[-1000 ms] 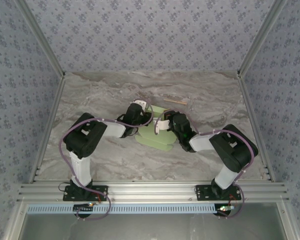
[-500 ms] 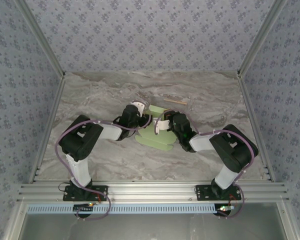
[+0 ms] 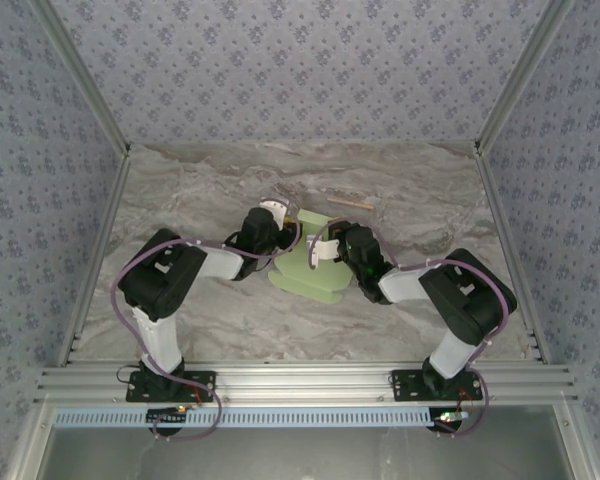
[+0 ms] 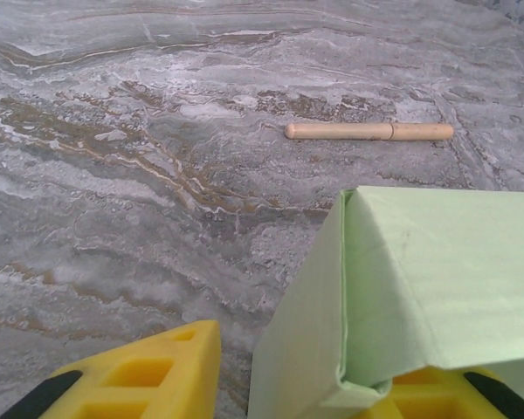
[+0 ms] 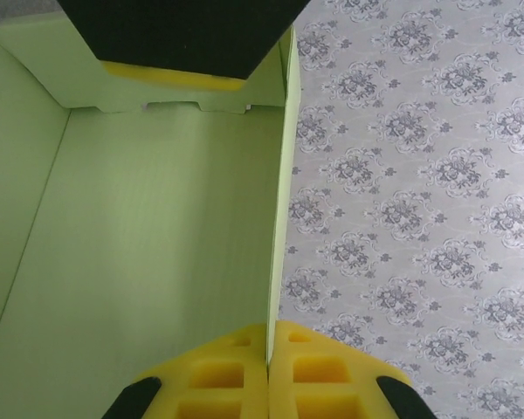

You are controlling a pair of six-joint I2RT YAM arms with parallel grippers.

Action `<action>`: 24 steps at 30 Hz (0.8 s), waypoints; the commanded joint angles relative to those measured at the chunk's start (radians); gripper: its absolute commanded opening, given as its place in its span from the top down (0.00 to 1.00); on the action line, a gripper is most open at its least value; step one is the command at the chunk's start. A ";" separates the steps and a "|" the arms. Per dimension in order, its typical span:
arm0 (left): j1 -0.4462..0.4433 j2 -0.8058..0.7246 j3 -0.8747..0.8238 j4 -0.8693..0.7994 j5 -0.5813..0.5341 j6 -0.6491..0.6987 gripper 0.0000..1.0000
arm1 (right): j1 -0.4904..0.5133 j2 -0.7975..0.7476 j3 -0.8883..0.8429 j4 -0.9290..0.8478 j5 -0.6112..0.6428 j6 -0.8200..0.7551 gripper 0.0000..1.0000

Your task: Fold the paper box

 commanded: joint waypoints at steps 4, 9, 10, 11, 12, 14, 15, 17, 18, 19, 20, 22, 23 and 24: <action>0.006 0.035 0.003 0.138 -0.112 -0.104 0.68 | 0.007 -0.007 -0.004 -0.095 -0.020 0.000 1.00; -0.020 0.047 0.025 0.080 -0.249 -0.123 0.70 | 0.010 -0.008 -0.004 -0.096 -0.020 0.001 1.00; -0.024 0.046 0.030 0.054 -0.286 -0.133 0.70 | 0.008 -0.008 -0.004 -0.096 -0.020 0.001 1.00; -0.028 0.046 0.032 0.037 -0.314 -0.140 0.70 | 0.009 -0.008 -0.004 -0.095 -0.020 0.001 1.00; -0.033 0.045 0.037 0.018 -0.345 -0.147 0.71 | 0.009 -0.008 -0.004 -0.095 -0.020 0.001 1.00; -0.041 0.038 0.042 -0.013 -0.395 -0.162 0.71 | 0.010 -0.008 -0.004 -0.095 -0.021 0.003 1.00; -0.043 0.037 0.042 -0.017 -0.402 -0.166 0.71 | 0.010 -0.008 -0.004 -0.095 -0.021 0.003 1.00; -0.045 0.032 0.046 -0.028 -0.399 -0.171 0.70 | 0.008 -0.006 -0.003 -0.097 -0.019 0.003 1.00; -0.044 0.029 0.045 -0.023 -0.385 -0.163 0.69 | 0.009 -0.006 -0.004 -0.097 -0.020 0.003 1.00; -0.044 0.026 0.040 -0.007 -0.366 -0.154 0.67 | 0.008 -0.008 -0.003 -0.096 -0.018 0.003 1.00; -0.043 0.024 0.032 0.019 -0.339 -0.140 0.65 | 0.005 -0.009 -0.003 -0.097 -0.018 0.003 1.00; -0.039 0.020 0.022 0.052 -0.262 -0.107 0.60 | 0.003 -0.011 -0.004 -0.097 -0.019 0.005 1.00; -0.037 0.018 0.021 0.058 -0.227 -0.097 0.59 | 0.003 -0.011 -0.002 -0.097 -0.019 0.004 1.00; -0.032 0.017 0.019 0.066 -0.187 -0.083 0.57 | 0.001 -0.011 -0.002 -0.098 -0.019 0.006 1.00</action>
